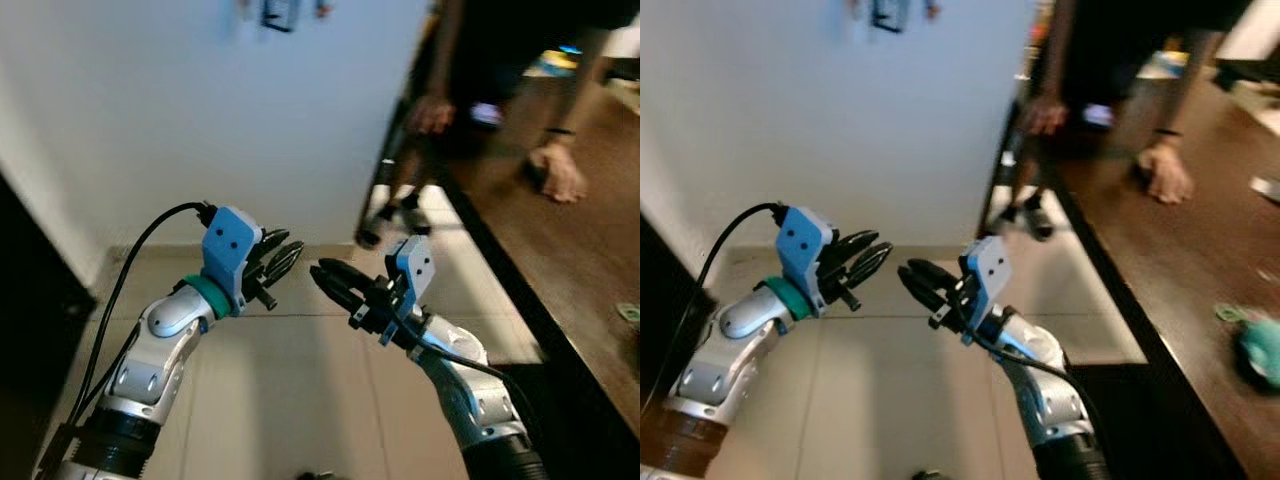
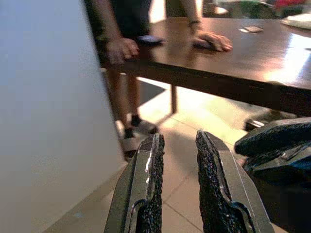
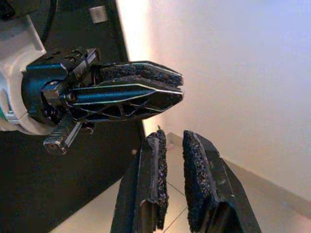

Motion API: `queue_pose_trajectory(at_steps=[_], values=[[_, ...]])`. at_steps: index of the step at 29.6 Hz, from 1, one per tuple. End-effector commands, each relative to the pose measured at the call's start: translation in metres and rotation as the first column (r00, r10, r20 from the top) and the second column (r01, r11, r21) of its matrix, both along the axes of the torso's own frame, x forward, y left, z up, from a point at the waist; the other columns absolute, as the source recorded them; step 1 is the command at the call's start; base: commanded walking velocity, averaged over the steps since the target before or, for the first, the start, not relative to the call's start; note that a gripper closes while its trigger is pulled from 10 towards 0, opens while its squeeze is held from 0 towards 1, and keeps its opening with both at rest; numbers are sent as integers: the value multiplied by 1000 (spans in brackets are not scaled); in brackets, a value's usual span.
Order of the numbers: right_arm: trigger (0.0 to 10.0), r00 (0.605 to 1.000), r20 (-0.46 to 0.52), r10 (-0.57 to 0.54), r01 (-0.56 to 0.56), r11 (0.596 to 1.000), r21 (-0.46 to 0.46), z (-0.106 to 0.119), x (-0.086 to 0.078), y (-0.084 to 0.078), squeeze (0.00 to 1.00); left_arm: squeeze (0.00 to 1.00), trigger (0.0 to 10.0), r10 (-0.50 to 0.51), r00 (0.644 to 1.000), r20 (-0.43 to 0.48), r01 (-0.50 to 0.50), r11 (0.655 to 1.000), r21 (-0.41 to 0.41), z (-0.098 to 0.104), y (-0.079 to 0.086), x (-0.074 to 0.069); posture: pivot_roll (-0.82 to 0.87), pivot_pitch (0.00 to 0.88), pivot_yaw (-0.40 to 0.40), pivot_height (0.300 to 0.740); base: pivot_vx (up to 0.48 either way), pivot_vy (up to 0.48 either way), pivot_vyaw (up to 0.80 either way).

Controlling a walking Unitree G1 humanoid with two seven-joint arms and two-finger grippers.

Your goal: Hang keys on a hook

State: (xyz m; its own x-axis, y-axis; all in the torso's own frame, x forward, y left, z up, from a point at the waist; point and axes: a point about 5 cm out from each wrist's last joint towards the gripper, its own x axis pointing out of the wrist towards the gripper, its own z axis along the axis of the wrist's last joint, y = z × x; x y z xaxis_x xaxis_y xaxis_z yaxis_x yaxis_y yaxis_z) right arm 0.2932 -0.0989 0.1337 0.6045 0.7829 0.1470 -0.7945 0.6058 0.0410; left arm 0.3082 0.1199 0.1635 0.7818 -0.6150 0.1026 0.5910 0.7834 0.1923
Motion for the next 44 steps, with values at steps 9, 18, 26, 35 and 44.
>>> queue_pose_trajectory(at_steps=[9, 18, 26, 35, 44], values=[[10000, 1000, -21, 12, -12, 1000, 16, -2, -3, 2, 0, 0, 10000, -13, 999, -32, 13, 1000, 6, -1, 1, -5, 31, 0, 50, 740, 0, 0, -800], [10000, 1000, -21, 18, -17, 1000, 17, -3, -5, 4, 0, 0, 10000, -61, 996, -62, 63, 998, 29, 0, 4, -11, 34, 0, 51, 740, 0, 0, -800], [10000, 999, -26, 19, -19, 1000, 22, -3, -5, 5, 0, 0, 10000, -94, 994, -60, 96, 995, 37, 5, 1, -14, 35, 0, 57, 740, 0, 0, -800], [10000, 1000, -24, 17, -16, 999, 33, -1, -5, 6, 0, 0, 10000, -127, 991, -38, 128, 991, 43, 17, -3, -15, 32, 0, 67, 740, 0, 0, -800], [10000, 999, -32, 24, -23, 999, 27, -3, -6, 5, 0, 0, 10000, -139, 989, -50, 141, 989, 39, 15, -4, -17, 32, 0, 58, 740, 0, 0, -800]])
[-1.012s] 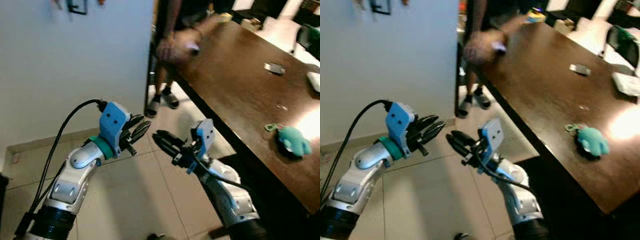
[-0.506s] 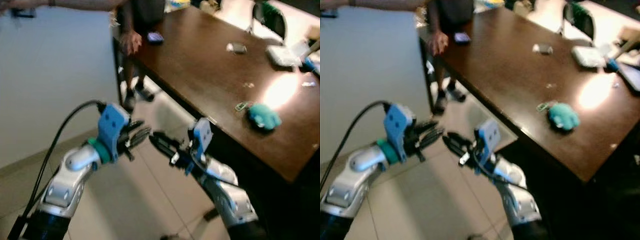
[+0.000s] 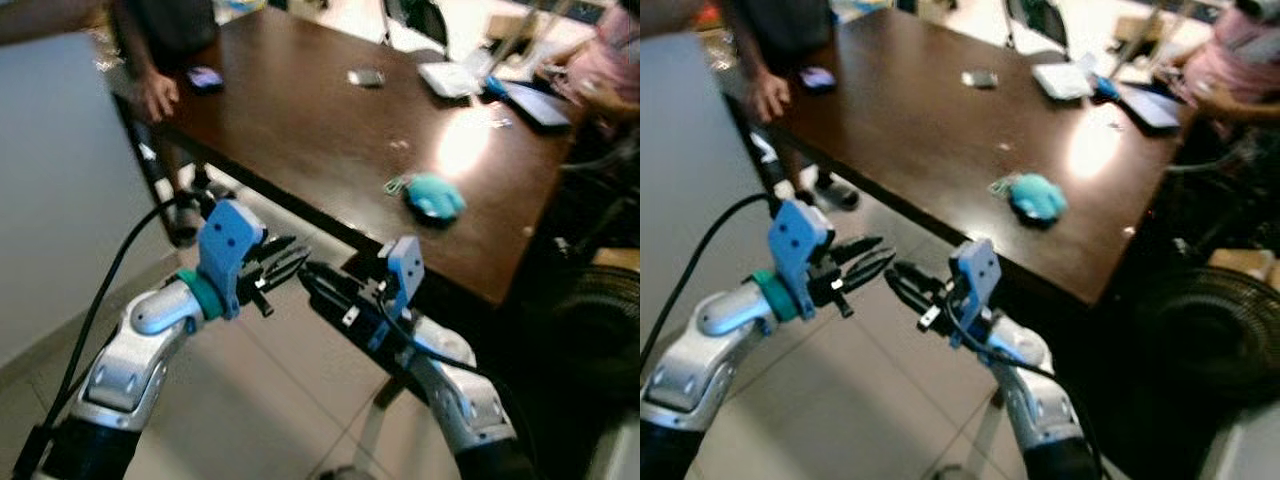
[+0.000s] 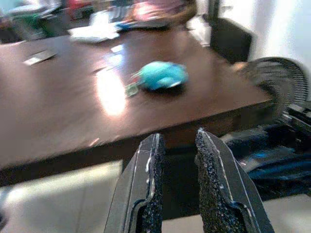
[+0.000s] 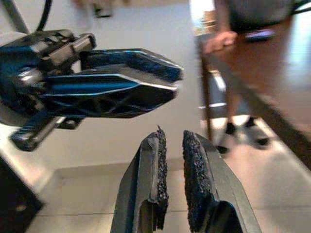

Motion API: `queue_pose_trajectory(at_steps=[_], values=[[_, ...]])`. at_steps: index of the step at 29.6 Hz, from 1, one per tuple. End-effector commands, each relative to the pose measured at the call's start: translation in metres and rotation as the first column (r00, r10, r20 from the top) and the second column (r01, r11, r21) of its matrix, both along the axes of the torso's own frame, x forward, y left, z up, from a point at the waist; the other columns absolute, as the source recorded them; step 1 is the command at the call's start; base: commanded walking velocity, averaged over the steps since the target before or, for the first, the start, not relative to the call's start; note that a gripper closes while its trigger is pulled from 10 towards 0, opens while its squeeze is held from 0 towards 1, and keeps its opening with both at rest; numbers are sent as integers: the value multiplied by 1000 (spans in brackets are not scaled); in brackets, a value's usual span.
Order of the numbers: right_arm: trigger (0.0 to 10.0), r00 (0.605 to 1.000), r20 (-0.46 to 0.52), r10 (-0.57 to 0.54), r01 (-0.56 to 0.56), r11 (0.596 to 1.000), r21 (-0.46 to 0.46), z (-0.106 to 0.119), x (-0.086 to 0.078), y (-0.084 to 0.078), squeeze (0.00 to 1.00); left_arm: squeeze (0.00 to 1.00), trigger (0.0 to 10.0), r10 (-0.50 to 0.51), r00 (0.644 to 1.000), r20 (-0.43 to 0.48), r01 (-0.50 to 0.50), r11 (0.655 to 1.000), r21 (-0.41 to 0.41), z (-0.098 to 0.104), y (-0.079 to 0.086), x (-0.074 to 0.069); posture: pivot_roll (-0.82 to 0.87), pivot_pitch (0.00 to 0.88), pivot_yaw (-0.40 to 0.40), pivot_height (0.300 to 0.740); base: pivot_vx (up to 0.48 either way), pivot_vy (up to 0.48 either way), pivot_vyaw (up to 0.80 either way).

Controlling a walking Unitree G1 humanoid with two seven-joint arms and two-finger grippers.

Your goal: Hang keys on a hook

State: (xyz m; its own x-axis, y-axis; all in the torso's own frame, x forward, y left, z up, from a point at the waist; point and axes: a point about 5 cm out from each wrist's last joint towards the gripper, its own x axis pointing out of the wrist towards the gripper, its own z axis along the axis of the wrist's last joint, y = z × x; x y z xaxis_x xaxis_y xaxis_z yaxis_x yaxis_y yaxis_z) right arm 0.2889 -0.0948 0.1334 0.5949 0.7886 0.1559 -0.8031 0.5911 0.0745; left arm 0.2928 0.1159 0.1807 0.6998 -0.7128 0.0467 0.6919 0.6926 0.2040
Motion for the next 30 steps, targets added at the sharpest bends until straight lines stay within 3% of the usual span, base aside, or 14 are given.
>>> queue_pose_trajectory(at_steps=[1, 13, 17, 30], values=[[10000, 1000, -12, 7, -7, 1000, -1, -2, -2, 0, 0, 0, 10000, -12, 1000, -18, 12, 1000, 0, -2, 0, -2, 31, 0, 58, 740, 0, 0, -800], [10000, 1000, -19, 10, -10, 1000, 0, -3, -3, 1, 0, 0, 10000, 4, 1000, -7, -4, 1000, 3, -1, 1, -1, 29, 0, 58, 740, 0, 0, -800], [10000, 1000, -14, 8, -8, 1000, 0, -3, -3, 2, 0, 0, 10000, 67, 998, 7, -67, 998, -5, -1, 5, 6, 31, 0, 60, 740, 322, 0, -800], [10000, 1000, -4, 8, -8, 1000, 3, -1, -2, 2, 0, 0, 10000, 70, 998, 7, -70, 998, -2, -1, 5, 7, 35, 0, 60, 740, 449, 0, 0]])
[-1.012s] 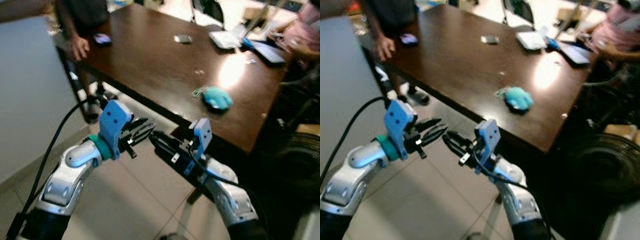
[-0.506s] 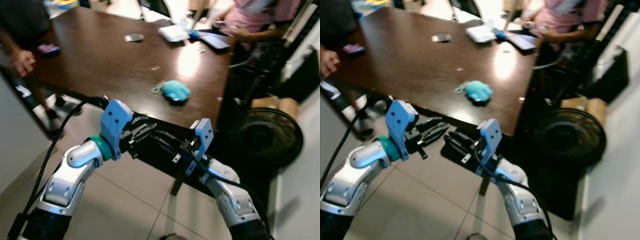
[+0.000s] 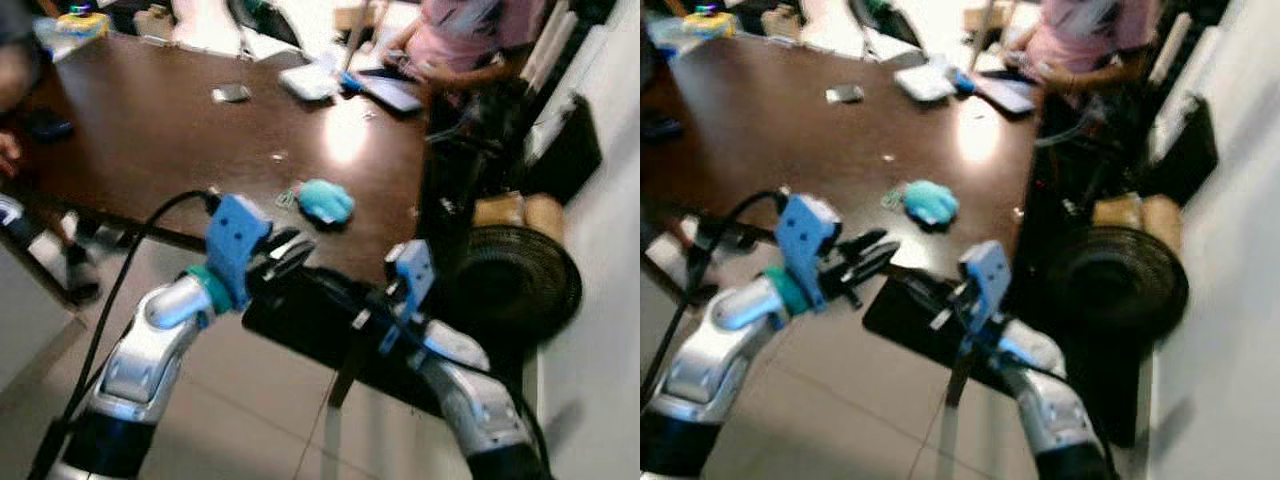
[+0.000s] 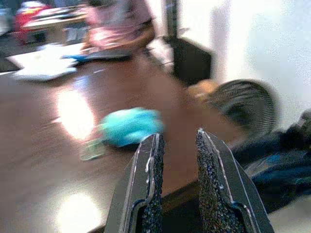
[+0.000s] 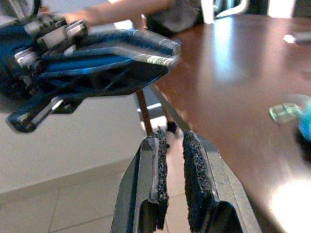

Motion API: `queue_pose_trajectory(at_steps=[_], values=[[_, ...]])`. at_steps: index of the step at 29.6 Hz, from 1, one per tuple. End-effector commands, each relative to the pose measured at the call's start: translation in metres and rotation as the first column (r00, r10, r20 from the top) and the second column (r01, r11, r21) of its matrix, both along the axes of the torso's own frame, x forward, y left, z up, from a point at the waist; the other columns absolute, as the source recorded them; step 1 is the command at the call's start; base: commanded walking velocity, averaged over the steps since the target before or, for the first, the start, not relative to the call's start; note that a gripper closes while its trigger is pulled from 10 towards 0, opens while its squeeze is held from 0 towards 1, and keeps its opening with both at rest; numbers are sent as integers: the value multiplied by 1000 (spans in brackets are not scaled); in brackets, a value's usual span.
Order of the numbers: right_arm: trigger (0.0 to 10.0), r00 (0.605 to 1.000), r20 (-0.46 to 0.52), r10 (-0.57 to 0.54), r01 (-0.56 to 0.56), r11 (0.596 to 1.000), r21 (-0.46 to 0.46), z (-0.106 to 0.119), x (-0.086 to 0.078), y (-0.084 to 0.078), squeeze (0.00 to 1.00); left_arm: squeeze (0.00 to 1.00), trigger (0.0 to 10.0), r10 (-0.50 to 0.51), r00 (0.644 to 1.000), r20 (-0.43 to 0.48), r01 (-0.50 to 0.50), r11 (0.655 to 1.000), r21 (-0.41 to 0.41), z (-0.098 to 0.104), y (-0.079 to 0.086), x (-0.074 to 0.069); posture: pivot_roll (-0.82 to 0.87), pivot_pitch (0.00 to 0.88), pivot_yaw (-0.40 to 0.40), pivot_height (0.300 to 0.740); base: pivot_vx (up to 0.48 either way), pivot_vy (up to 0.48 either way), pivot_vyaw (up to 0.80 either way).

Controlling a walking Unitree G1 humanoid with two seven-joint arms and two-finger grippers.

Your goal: Hang keys on a hook

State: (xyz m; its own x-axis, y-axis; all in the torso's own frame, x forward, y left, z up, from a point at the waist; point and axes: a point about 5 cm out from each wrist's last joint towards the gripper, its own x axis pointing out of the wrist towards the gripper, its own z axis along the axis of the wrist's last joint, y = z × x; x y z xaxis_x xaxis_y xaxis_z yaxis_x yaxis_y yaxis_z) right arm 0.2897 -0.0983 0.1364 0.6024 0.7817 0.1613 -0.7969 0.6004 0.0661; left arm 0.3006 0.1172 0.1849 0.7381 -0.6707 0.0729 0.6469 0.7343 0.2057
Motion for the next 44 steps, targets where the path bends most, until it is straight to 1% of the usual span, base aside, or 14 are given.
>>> queue_pose_trajectory(at_steps=[1, 21, 24, 26, 31, 33, 34, 35, 36, 40, 41, 42, 43, 44], values=[[10000, 1000, -14, 19, -19, 1000, 4, -4, -3, 6, 0, 0, 10000, 13, 1000, -14, -13, 1000, 15, -5, 4, -1, 35, 0, 60, 740, 450, 0, 0], [10000, 1000, -17, 19, -19, 1000, 5, -3, -3, 5, 0, 0, 10000, -12, 1000, -20, 12, 1000, 15, -6, 1, -3, 36, 0, 57, 740, 394, 0, 0], [10000, 1000, -16, 19, -19, 1000, 4, -3, -3, 5, 0, 0, 10000, -58, 998, -21, 59, 998, 36, -7, -1, -8, 36, 0, 57, 740, 0, 0, 0], [10000, 1000, -16, 18, -18, 1000, 4, -3, -3, 5, 0, 0, 10000, -120, 992, -45, 124, 987, 100, -12, 3, -15, 36, 0, 57, 740, 0, 0, 0], [10000, 1000, -16, 19, -18, 1000, 4, -3, -3, 5, 0, 0, 10000, -163, 982, -94, 177, 971, 161, -19, 8, -20, 38, 0, 60, 740, 0, 0, 0], [10000, 1000, -16, 18, -18, 1000, 4, -3, -4, 5, 0, 0, 10000, -197, 972, -127, 219, 957, 190, -22, 13, -26, 40, 0, 69, 740, 0, 0, 0], [10000, 1000, -16, 17, -17, 1000, 6, -3, -4, 5, 0, 0, 10000, -232, 962, -145, 261, 939, 224, -23, 19, -34, 45, 0, 76, 740, 0, 0, 0], [10000, 1000, -16, 17, -17, 1000, 6, -3, -4, 5, 0, 0, 10000, -232, 962, -145, 261, 939, 224, -23, 19, -34, 45, 0, 76, 740, 0, 0, 0], [10000, 1000, -15, 15, -15, 1000, 9, -3, -4, 6, 0, 0, 10000, -280, 946, -164, 315, 914, 256, -23, 25, -44, 45, 0, 76, 740, 0, 0, 0], [10000, 1000, -15, 16, -16, 1000, 10, -3, -4, 6, 0, 0, 10000, -296, 939, -178, 335, 906, 260, -23, 26, -49, 47, 0, 83, 740, 0, 0, 0], [10000, 1000, -15, 15, -15, 1000, 11, -3, -4, 7, 0, 122, 10000, -316, 925, -210, 364, 893, 264, -26, 28, -55, 45, 0, 89, 740, 0, 0, 0], [10000, 1000, -15, 15, -15, 1000, 11, -3, -4, 7, 0, 122, 10000, -316, 925, -210, 364, 893, 264, -26, 28, -55, 45, 0, 89, 740, 0, 0, 0], [10000, 1000, -14, 14, -14, 1000, 13, -3, -5, 7, 0, 463, 10000, -332, 914, -234, 388, 885, 256, -27, 30, -60, 43, 0, 95, 740, 0, 0, 0], [10000, 1000, -13, 8, -8, 1000, 20, -2, -5, 7, 0, 1000, 10000, -346, 899, -268, 409, 881, 236, -26, 36, -67, 48, 0, 103, 740, 0, 0, 0]])
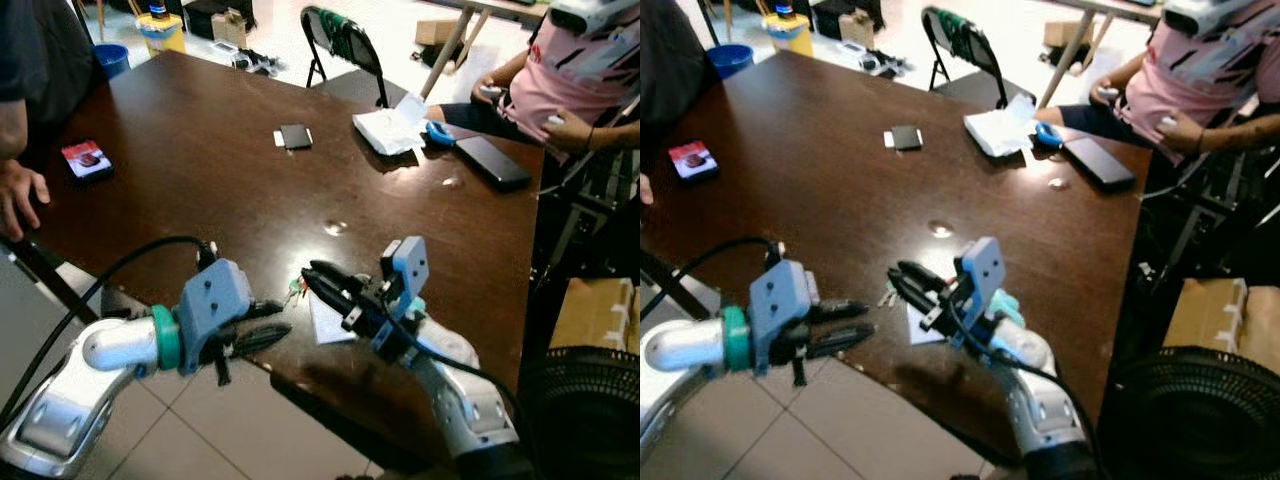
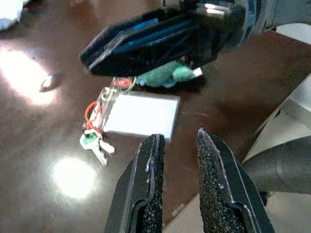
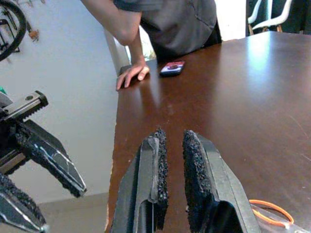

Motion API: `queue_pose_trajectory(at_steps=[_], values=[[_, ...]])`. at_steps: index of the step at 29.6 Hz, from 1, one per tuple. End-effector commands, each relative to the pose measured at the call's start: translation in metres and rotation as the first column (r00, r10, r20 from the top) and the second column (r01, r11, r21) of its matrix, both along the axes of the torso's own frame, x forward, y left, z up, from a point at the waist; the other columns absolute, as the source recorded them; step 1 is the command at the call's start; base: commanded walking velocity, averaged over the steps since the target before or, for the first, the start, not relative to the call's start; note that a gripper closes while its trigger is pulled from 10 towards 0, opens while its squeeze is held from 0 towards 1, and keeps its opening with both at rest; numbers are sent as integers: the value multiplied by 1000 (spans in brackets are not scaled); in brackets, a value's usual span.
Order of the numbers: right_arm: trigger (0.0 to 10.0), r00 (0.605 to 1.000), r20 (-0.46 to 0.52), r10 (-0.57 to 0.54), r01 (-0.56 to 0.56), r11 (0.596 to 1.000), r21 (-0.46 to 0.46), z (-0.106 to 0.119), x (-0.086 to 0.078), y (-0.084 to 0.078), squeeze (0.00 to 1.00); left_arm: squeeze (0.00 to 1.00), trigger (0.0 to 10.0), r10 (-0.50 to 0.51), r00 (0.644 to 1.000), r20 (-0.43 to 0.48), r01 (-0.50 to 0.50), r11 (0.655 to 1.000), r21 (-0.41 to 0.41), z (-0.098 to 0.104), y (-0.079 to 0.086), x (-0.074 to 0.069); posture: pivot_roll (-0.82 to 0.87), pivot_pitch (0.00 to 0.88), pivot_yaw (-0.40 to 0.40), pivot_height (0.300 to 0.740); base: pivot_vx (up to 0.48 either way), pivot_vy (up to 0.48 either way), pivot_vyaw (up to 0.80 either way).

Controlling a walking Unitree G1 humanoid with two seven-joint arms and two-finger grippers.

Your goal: Hang keys on a hook

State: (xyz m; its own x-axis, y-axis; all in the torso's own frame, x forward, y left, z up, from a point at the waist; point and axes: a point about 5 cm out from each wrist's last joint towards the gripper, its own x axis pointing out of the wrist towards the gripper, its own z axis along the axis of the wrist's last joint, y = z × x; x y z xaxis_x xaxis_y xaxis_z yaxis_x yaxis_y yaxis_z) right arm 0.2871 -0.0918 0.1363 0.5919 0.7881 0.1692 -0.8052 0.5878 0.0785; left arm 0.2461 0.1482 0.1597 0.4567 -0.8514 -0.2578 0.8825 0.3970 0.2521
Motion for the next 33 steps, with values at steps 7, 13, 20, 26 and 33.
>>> queue_pose_trajectory(at_steps=[7, 13, 20, 26, 33], values=[[10000, 1000, -15, -18, 19, 999, 30, 0, -2, 0, 0, 1000, 10000, -51, 990, -128, 52, 999, 0, 1, 13, -20, 51, 0, 107, 740, 0, 0, 0], [10000, 985, -6, -171, 171, 985, 35, 6, 10, -29, 0, 243, 10000, 27, 977, -212, -25, 1000, 10, -7, 11, -1, 23, 0, 119, 740, 0, 0, 0], [10000, 900, -1, -437, 427, 880, -208, -11, 14, -106, 0, 0, 10000, 137, 983, -125, -145, 988, -59, 5, 0, 30, 3, 0, 108, 740, 0, 0, 0], [10000, 856, 74, -512, 501, 785, -364, -12, 15, -140, 0, 0, 10000, 184, 977, -105, -194, 976, -98, 12, -5, 40, -4, 0, 98, 740, 0, 0, 0], [10000, 884, 82, -461, 460, 821, -339, 0, 22, -134, 1000, 0, 10000, 206, 972, -109, -220, 966, -132, 18, -7, 42, -4, 0, 86, 740, 0, 0, 0]])
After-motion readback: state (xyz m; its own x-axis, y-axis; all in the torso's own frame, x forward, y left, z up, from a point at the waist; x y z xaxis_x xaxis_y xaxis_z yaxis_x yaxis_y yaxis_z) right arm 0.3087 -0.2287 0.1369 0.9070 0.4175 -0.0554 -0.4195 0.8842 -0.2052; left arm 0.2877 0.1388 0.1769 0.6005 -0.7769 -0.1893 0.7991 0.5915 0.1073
